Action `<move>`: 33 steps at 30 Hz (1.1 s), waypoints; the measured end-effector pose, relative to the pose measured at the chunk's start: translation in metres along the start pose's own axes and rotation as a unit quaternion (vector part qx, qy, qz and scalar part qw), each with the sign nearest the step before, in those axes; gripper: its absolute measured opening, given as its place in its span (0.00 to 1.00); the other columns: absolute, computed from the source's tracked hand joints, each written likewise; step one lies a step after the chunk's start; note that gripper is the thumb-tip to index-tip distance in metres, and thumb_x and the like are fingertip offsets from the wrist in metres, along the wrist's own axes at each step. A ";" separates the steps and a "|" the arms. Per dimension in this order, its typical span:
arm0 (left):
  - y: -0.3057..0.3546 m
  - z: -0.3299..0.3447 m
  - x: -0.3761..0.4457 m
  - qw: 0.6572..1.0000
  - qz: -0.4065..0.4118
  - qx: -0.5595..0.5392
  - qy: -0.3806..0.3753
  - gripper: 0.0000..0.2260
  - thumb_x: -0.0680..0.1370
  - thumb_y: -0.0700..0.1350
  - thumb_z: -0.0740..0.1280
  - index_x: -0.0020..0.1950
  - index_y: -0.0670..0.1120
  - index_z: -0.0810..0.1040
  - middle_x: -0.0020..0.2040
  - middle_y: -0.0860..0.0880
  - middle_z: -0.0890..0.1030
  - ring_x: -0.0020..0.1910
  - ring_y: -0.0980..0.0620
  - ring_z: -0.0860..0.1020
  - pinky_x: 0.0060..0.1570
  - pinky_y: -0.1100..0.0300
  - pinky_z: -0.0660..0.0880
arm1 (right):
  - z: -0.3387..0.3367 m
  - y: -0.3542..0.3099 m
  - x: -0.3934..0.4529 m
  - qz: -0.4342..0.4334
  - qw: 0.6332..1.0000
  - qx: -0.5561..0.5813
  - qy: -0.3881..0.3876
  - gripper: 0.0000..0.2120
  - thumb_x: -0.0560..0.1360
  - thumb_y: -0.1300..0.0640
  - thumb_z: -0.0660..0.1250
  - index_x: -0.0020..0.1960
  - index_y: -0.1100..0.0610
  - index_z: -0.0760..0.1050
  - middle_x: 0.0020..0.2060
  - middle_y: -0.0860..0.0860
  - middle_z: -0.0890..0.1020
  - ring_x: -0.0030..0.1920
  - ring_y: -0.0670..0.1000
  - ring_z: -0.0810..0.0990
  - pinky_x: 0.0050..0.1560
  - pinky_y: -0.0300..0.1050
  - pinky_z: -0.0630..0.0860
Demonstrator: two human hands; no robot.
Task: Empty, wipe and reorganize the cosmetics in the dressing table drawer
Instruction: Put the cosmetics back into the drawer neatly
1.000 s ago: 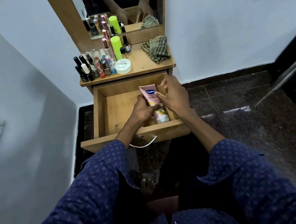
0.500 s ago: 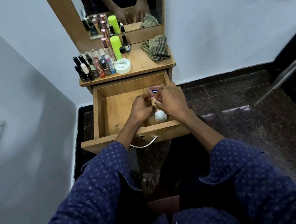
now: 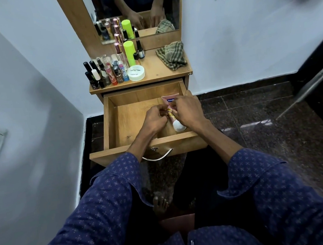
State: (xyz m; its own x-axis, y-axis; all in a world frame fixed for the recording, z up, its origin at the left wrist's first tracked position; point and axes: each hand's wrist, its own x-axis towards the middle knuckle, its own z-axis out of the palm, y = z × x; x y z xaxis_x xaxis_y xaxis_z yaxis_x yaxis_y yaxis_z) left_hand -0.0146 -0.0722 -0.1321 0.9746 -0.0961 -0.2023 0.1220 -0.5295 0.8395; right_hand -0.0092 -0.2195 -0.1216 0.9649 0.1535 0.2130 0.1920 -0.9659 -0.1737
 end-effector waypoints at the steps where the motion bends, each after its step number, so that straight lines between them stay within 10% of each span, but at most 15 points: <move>1: 0.000 0.000 0.000 1.000 -0.001 0.001 0.000 0.25 0.75 0.26 0.63 0.70 0.39 0.79 0.61 0.43 0.84 0.60 0.47 0.81 0.64 0.54 0.79 | 0.000 0.000 0.000 -0.001 1.000 -0.004 -0.001 0.07 0.79 0.49 0.72 0.48 0.51 0.87 0.46 0.51 0.86 0.56 0.54 0.77 0.50 0.52 0.76; 6: 0.006 -0.006 -0.005 0.998 0.046 0.007 0.042 0.22 0.75 0.27 0.64 0.64 0.42 0.83 0.55 0.49 0.85 0.56 0.50 0.83 0.56 0.58 0.80 | -0.007 -0.003 0.001 -0.008 0.998 0.054 0.011 0.11 0.80 0.51 0.70 0.61 0.48 0.84 0.52 0.50 0.86 0.54 0.55 0.81 0.48 0.49 0.76; 18: 0.048 -0.135 -0.013 0.927 0.247 0.120 0.256 0.11 0.81 0.40 0.66 0.60 0.47 0.83 0.54 0.51 0.83 0.50 0.57 0.80 0.50 0.64 0.76 | -0.080 -0.085 0.076 -0.086 0.967 0.209 0.118 0.10 0.79 0.51 0.66 0.55 0.50 0.84 0.49 0.47 0.86 0.48 0.50 0.83 0.45 0.49 0.81; 26: 0.034 -0.238 0.015 0.905 0.092 0.061 0.411 0.10 0.80 0.44 0.64 0.55 0.49 0.85 0.56 0.52 0.81 0.53 0.56 0.80 0.54 0.64 0.73 | -0.111 -0.158 0.152 -0.142 0.971 0.175 0.083 0.19 0.85 0.42 0.56 0.63 0.55 0.76 0.47 0.53 0.84 0.52 0.56 0.81 0.48 0.52 0.76; 33: -0.003 -0.273 0.059 0.935 -0.093 -0.006 0.342 0.10 0.81 0.43 0.62 0.49 0.41 0.81 0.51 0.45 0.84 0.51 0.45 0.83 0.53 0.51 0.81 | -0.112 -0.193 0.202 -0.144 0.984 0.050 -0.090 0.32 0.85 0.34 0.42 0.55 0.56 0.74 0.46 0.56 0.82 0.60 0.62 0.80 0.74 0.65 0.58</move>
State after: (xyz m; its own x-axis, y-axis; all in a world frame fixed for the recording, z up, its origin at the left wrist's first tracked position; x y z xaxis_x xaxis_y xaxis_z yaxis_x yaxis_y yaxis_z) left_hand 0.0938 0.1538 -0.0083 0.8286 0.5595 0.0210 0.2986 -0.4733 0.8288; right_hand 0.1285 -0.0258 0.0624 0.8818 0.4617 0.0959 0.4710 -0.8524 -0.2270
